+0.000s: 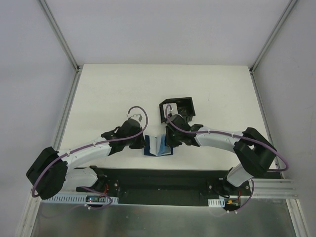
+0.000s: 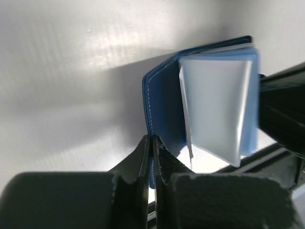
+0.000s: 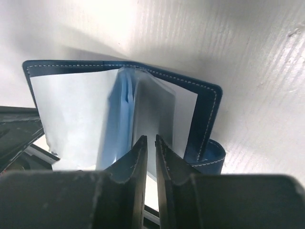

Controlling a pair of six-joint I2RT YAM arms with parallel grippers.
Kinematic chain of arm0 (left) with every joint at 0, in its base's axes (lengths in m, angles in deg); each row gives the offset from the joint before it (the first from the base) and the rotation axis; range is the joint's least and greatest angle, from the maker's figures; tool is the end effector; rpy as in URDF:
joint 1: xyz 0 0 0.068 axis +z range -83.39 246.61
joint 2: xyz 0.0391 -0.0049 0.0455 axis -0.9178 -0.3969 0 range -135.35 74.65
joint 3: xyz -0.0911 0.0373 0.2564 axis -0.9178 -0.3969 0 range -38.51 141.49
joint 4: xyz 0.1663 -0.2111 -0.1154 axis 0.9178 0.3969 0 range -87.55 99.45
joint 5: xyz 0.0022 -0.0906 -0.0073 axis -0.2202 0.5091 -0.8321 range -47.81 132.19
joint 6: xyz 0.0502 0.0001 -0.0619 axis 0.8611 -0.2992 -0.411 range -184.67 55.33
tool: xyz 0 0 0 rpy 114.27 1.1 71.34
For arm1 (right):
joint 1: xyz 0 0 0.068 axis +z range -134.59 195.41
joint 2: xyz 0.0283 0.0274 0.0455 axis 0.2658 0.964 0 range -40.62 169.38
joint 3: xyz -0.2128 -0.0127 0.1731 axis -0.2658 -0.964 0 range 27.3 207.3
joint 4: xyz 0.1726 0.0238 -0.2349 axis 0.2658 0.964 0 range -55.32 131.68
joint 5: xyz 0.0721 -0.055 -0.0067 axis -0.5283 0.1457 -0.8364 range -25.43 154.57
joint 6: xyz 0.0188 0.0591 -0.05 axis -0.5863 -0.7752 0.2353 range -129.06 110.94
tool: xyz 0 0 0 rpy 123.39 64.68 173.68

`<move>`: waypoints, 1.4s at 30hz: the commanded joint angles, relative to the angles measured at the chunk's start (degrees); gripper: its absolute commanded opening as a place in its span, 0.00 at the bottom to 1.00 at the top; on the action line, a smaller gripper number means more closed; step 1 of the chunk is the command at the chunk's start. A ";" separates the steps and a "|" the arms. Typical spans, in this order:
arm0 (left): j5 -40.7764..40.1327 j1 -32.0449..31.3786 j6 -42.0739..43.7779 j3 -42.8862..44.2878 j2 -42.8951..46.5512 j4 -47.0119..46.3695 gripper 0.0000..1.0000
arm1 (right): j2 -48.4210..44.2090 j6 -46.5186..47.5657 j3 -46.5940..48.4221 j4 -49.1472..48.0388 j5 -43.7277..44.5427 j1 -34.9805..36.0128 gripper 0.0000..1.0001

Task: Put the credit cards into the card holder
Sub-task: Insert the credit card into the card holder.

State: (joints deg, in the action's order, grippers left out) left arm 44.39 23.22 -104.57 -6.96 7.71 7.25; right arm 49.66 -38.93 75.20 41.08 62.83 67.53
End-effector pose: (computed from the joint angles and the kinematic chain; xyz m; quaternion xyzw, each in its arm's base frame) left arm 0.2061 -0.1984 0.1542 0.0357 0.9062 -0.2928 0.3030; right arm 0.2199 0.2863 0.1292 -0.1858 0.9173 0.2416 0.2563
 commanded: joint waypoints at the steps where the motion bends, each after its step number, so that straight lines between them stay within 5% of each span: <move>1: -4.66 0.68 -2.55 -1.93 -1.00 3.73 0.00 | -2.83 0.60 0.79 1.87 3.50 0.35 0.15; 13: -4.48 0.68 -3.25 -2.02 -5.30 3.64 0.00 | -4.24 1.21 1.49 -1.47 -0.10 0.44 0.17; 24: -3.87 0.77 -4.48 -2.11 -4.96 1.62 0.00 | 4.02 2.45 7.90 -4.91 -8.10 2.55 0.20; 30: -3.78 0.68 -5.19 -3.42 -3.38 0.74 0.00 | 3.24 2.18 7.47 -2.96 -5.21 2.73 0.22; 37: -2.90 0.68 -6.42 -4.74 -0.83 -0.58 0.00 | 3.58 3.06 8.79 -3.14 -4.68 4.66 0.45; 42: -2.55 0.68 -7.30 -5.62 1.63 -1.46 0.00 | 6.04 3.24 11.86 0.10 -0.99 6.94 0.48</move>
State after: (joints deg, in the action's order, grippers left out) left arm 41.61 23.59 -110.52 -11.48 6.81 6.96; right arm 54.25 -36.52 82.80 38.93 58.33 72.65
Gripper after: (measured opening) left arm 0.007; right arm 0.472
